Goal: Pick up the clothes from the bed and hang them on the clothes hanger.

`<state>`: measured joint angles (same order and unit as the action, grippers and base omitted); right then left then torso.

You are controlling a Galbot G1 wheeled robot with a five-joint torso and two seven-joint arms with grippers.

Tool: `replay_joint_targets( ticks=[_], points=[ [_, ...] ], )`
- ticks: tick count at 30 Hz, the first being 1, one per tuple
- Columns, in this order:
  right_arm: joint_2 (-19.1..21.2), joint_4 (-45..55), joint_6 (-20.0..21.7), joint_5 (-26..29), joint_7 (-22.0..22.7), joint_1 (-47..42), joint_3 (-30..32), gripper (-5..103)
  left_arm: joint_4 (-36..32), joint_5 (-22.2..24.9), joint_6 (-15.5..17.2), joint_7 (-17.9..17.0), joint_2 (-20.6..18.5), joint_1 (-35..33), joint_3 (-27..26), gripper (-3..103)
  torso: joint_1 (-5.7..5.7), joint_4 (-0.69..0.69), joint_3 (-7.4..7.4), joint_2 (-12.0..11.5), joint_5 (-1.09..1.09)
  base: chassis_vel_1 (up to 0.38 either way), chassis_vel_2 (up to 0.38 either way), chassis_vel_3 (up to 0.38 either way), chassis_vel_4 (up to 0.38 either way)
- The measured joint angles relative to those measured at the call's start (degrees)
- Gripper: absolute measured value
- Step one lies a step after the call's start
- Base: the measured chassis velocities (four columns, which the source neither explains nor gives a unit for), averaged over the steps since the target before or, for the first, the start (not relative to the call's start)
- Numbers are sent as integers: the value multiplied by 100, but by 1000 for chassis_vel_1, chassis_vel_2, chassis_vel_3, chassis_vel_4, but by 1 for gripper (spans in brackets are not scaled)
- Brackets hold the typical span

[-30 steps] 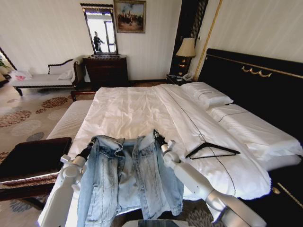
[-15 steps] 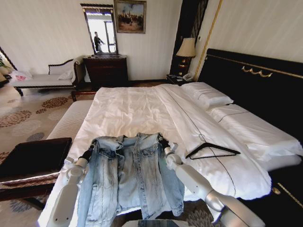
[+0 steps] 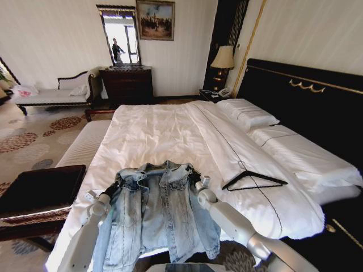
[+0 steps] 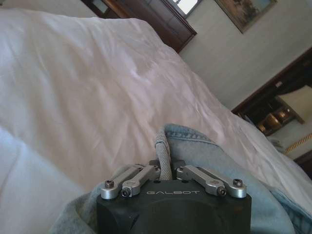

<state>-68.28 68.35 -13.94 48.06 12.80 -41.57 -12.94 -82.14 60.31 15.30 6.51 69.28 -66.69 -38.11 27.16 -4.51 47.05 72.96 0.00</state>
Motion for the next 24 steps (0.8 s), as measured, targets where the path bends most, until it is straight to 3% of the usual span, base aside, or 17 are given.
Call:
replay_joint_targets(
  ticks=[2, 4, 5, 6, 8, 9, 10, 12, 14, 15, 18, 19, 24],
  points=[
    [73, 146, -61, -184, -18, -66, 117, 29, -264, -142, 7, -11, -48, -190, -40, 19, 0, 0, 0, 0, 0, 0, 0, 0, 0],
    [211, 391, -114, -312, 2, -189, 330, 29, -567, -194, 66, -78, -144, -432, -156, 29, 0, 0, 0, 0, 0, 0, 0, 0, 0],
    [302, 522, -121, -317, 32, -256, 418, 40, -720, -211, 95, -99, -197, -567, -216, 35, 1, 0, 0, 0, 2, 0, 0, 0, 0],
    [302, 522, -121, -317, 32, -256, 418, 40, -720, -211, 95, -99, -197, -567, -216, 35, 1, 0, 0, 0, 2, 0, 0, 0, 0],
    [519, 820, -131, -267, 128, -400, 582, 51, -1068, -271, 199, -124, -329, -917, -370, 46, 0, 0, 0, 0, 1, 0, 0, 0, 0],
    [597, 929, -135, -238, 164, -457, 637, 56, -1174, -297, 218, -124, -378, -1036, -428, 46, 0, 0, 0, 0, 0, 0, 0, 0, 0],
    [741, 1115, -138, -189, 223, -569, 714, 61, -1367, -328, 235, -114, -457, -1228, -543, 57, -1, 0, 0, 0, 0, 0, 0, 0, 0],
    [791, 1194, -138, -179, 250, -613, 746, 61, -1433, -332, 236, -100, -480, -1280, -581, 57, -1, 0, 0, 0, 0, 0, 0, 0, 0],
    [901, 1380, -139, -166, 372, -718, 828, 72, -1638, -334, 230, -16, -553, -1383, -711, 68, -1, 0, -1, 0, 0, 0, 0, 0, 0],
    [901, 1380, -139, -166, 372, -718, 828, 72, -1638, -334, 230, -16, -553, -1383, -711, 68, -1, 0, -1, 0, 0, 0, 0, 0, 0],
    [955, 1589, -138, -162, 509, -814, 882, 89, -1945, -212, 154, 99, -656, -1272, -788, 84, 0, 1, 0, 0, 0, 0, 0, 0, 0],
    [958, 1643, -136, -158, 538, -839, 883, 93, -1964, -132, 145, 91, -691, -1168, -787, 84, 0, 1, 0, 0, 0, 0, 0, 0, 0],
    [922, 1793, -92, -153, 638, -900, 762, 99, -1611, 143, 177, -131, -972, -505, -589, 99, 0, -4, 0, 0, -2, 0, 0, 0, 0]
  ],
)
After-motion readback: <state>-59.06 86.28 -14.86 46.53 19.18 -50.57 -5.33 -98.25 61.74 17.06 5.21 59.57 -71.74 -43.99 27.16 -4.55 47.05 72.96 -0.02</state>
